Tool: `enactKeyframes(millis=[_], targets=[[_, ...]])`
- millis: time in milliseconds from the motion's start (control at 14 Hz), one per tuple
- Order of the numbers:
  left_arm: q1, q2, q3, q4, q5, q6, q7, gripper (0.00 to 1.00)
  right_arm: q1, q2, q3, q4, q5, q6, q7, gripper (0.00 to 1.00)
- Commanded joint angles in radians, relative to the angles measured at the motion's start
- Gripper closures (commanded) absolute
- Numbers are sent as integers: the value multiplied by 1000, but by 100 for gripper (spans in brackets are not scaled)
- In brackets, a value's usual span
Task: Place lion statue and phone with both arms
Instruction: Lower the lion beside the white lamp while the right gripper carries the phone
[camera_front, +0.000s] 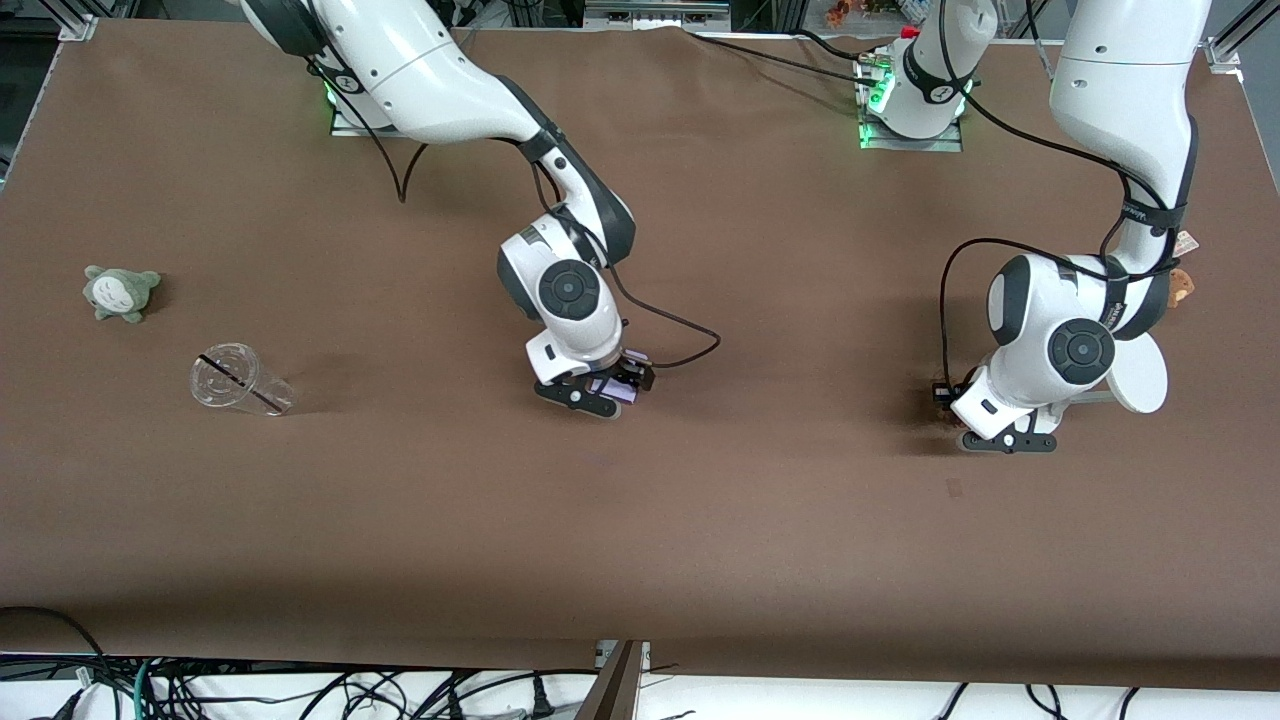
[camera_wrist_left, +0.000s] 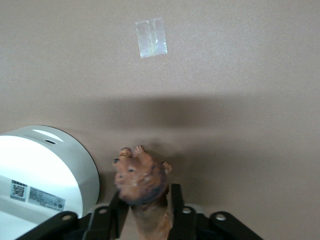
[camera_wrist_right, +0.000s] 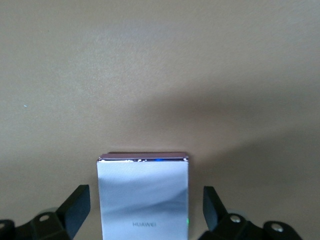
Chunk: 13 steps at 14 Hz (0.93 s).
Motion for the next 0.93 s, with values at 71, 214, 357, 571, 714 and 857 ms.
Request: enactKeyframes(millis=[71,214,357,571,714,857], targets=[[3,-12,0,-4,-17,-8,15,0,15,52,-12,59,-20,-2,30,0],[1,-21,0,7,-21,-55,8,0,15,58,-12,59,-38,-2,30,0],[-13,-56,-11,18,-21,-127,-64,0,13,68,-12,62,-40,12,24,0],[-27,-81,-44,59,-21,-236,-148,0,21,81,-11,62,-38,35,23,0],[-30,-93,-72,126,-17,-326,-196,0,23,81,-11,62,-38,35,21,0],[-30,-95,-80,241,-9,-435,-207,0,23,78,-11,64,-35,35,21,0]])
